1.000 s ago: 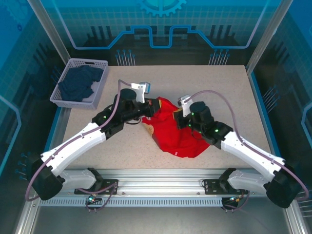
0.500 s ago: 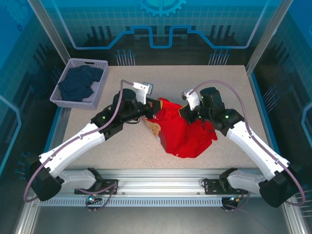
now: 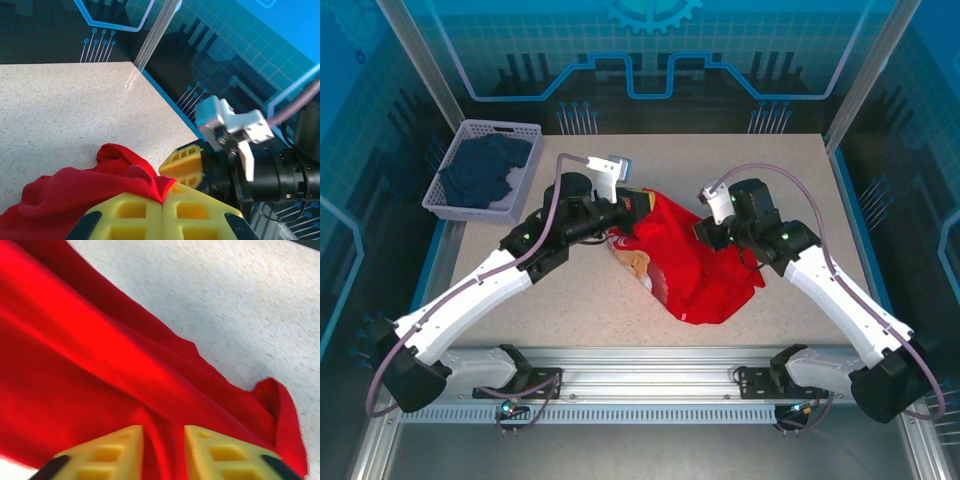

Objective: Fold the inside-out t-shirt

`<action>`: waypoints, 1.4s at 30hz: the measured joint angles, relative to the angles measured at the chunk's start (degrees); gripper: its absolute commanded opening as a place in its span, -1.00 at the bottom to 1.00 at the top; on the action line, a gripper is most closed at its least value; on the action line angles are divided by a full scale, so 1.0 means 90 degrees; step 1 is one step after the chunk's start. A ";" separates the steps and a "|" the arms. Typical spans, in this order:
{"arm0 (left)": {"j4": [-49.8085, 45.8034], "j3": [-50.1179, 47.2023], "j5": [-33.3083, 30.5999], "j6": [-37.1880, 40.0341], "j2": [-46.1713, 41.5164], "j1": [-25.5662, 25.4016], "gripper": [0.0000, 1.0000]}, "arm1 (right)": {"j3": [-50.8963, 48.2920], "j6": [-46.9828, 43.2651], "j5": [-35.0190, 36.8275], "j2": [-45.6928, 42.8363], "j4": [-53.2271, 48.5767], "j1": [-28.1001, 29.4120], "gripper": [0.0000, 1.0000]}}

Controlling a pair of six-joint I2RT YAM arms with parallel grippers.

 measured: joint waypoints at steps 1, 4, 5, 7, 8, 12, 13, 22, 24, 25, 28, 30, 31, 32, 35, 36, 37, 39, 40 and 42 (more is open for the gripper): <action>-0.0002 0.0000 0.0000 0.0000 0.0002 0.0000 -1.00 | -0.0104 -0.0046 -0.0226 -0.0155 0.0138 0.0036 -0.07; -0.0002 0.0000 0.0000 -0.0012 0.0019 -0.0002 -1.00 | -0.0274 -0.0189 -0.0787 -0.0491 0.0544 0.0306 0.16; -0.0002 0.0002 0.0000 -0.0027 0.0024 -0.0002 -1.00 | -0.0274 -0.0226 -0.0928 -0.0510 0.0702 0.0435 0.22; -0.0002 0.0002 0.0000 -0.0046 0.0036 -0.0002 -1.00 | -0.0270 -0.0296 -0.1124 -0.0430 0.1039 0.0692 0.31; -0.0002 0.0002 0.0000 -0.0049 0.0044 -0.0002 -1.00 | -0.0260 -0.0304 -0.1190 -0.0342 0.1173 0.0784 0.33; -0.0002 0.0002 0.0000 -0.0051 0.0049 -0.0002 -1.00 | -0.0146 -0.0192 -0.1134 0.0289 0.1673 0.0959 -0.01; -0.0002 0.0002 0.0000 -0.0051 0.0049 -0.0002 -1.00 | -0.0085 -0.0158 -0.1018 0.0469 0.1749 0.0967 -0.21; 0.0039 -0.0342 -0.0151 0.0228 -0.0204 0.0027 -0.32 | -0.0187 -0.0141 -0.1418 0.0294 0.1979 0.0355 -1.00; 0.0075 -0.0631 -0.0151 0.0398 -0.0430 0.0075 -0.17 | -0.0228 -0.0172 -0.1809 0.0129 0.1936 0.0061 -1.00; 0.0102 -0.0809 -0.0148 0.0500 -0.0556 0.0114 -0.11 | -0.0245 -0.0194 -0.2006 0.0058 0.1906 -0.0066 -1.00; 0.0175 -0.1302 -0.0143 0.0765 -0.0843 0.0253 0.11 | -0.0274 -0.0219 -0.2550 -0.0058 0.1843 -0.0333 -1.00; 0.0189 -0.1537 -0.0124 0.0916 -0.0889 0.0369 0.22 | -0.0274 -0.0216 -0.2827 -0.0068 0.1819 -0.0476 -1.00; 0.0187 -0.1615 -0.0087 0.1008 -0.0862 0.0423 0.26 | -0.0274 -0.0216 -0.2963 -0.0068 0.1792 -0.0546 -1.00; 0.0180 -0.1649 -0.0061 0.1090 -0.0823 0.0454 0.29 | -0.0274 -0.0216 -0.3067 -0.0068 0.1756 -0.0595 -1.00; 0.0165 -0.1649 -0.0036 0.1413 -0.0631 0.0476 0.34 | -0.0274 -0.0231 -0.3298 -0.0068 0.1630 -0.0648 -1.00; 0.0163 -0.1639 -0.0044 0.1515 -0.0532 0.0476 0.35 | -0.0274 -0.0248 -0.3364 -0.0068 0.1579 -0.0658 -1.00; 0.0141 -0.1608 -0.0044 0.1610 -0.0410 0.0478 0.35 | -0.0272 -0.0270 -0.3405 -0.0068 0.1535 -0.0670 -1.00; 0.0138 -0.1537 -0.0041 0.1766 -0.0148 0.0491 0.35 | -0.0272 -0.0291 -0.3453 -0.0068 0.1489 -0.0702 -1.00; 0.0131 -0.1494 -0.0041 0.1812 -0.0017 0.0493 0.35 | -0.0272 -0.0294 -0.3490 -0.0068 0.1467 -0.0719 -1.00; 0.0100 -0.1382 -0.0041 0.1921 0.0231 0.0493 0.29 | -0.0272 -0.0296 -0.3526 -0.0070 0.1450 -0.0758 -1.00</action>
